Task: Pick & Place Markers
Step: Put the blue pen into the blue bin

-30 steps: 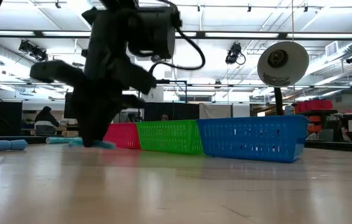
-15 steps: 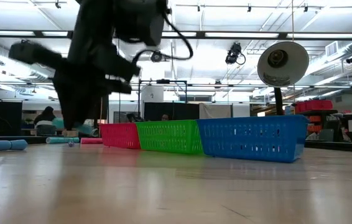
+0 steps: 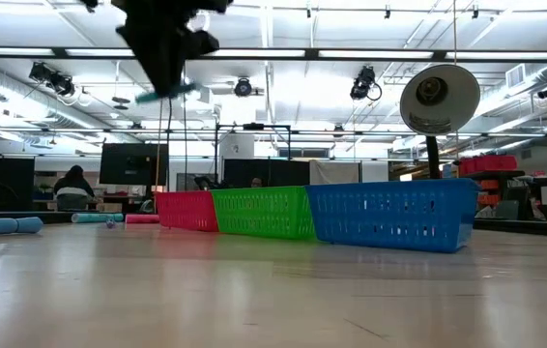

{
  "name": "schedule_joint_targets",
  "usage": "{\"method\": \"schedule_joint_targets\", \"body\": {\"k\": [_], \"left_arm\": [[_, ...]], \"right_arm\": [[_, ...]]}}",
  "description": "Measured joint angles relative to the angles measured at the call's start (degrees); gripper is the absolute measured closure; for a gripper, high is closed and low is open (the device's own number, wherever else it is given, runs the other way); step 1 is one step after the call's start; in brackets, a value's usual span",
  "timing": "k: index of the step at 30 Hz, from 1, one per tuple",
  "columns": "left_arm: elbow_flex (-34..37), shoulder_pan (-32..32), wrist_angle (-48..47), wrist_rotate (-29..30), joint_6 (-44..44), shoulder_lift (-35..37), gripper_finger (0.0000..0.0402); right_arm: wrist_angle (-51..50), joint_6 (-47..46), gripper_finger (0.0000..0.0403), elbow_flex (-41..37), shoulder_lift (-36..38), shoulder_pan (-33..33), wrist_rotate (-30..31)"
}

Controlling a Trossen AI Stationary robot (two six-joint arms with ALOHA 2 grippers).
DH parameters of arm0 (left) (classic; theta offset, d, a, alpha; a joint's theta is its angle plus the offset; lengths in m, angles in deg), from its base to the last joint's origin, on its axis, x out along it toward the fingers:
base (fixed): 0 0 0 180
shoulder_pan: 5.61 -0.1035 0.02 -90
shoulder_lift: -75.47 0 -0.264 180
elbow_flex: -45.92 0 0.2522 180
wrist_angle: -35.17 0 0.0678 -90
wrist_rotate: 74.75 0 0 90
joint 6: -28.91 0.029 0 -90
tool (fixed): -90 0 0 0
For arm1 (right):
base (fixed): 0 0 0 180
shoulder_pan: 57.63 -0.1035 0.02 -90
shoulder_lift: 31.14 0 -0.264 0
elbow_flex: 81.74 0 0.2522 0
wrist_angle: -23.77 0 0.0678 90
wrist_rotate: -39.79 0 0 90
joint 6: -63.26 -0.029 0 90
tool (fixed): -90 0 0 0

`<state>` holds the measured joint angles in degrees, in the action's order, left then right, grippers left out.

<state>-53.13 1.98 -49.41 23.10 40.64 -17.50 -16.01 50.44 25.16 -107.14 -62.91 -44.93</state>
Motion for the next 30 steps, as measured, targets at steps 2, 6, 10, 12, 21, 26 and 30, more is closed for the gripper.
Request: {"method": "schedule_joint_targets", "body": {"k": [2, 6, 10, 12, 21, 26, 30], "left_arm": [[-2.23, -1.01, -0.26, 0.06, -0.57, 0.92, 0.0361], [-6.74, -3.12, -1.16, -0.02, -1.05, 2.05, 0.0361], [-11.84, -5.11, -2.04, -0.16, -2.42, 2.72, 0.0361], [-14.73, -6.03, -2.52, -0.15, -2.91, 2.71, 0.0361], [-26.67, -9.10, -3.16, -3.11, -5.37, 2.65, 0.0361], [-31.59, -9.80, 0.29, -5.04, -7.76, 2.66, 0.0361], [-34.20, -9.81, 6.41, -7.43, -9.71, 2.67, 0.0361]], "right_arm": [[-0.05, 0.25, 0.0207, 0.00, 0.00, 0.00, 0.00], [-0.17, 1.88, 0.0207, 0.00, 0.00, 0.00, -0.02], [-0.18, 1.92, 0.0207, 0.00, 0.00, 0.00, -0.04], [-0.17, 1.90, 0.0207, 0.00, 0.00, 0.00, -0.08], [0.21, 2.32, 0.0207, 0.00, 0.00, 0.00, -0.17], [2.27, 2.80, 0.0207, 0.00, 0.00, -0.02, 0.37], [4.39, 3.48, 0.0207, 0.00, 0.00, -0.02, 1.77]]}}
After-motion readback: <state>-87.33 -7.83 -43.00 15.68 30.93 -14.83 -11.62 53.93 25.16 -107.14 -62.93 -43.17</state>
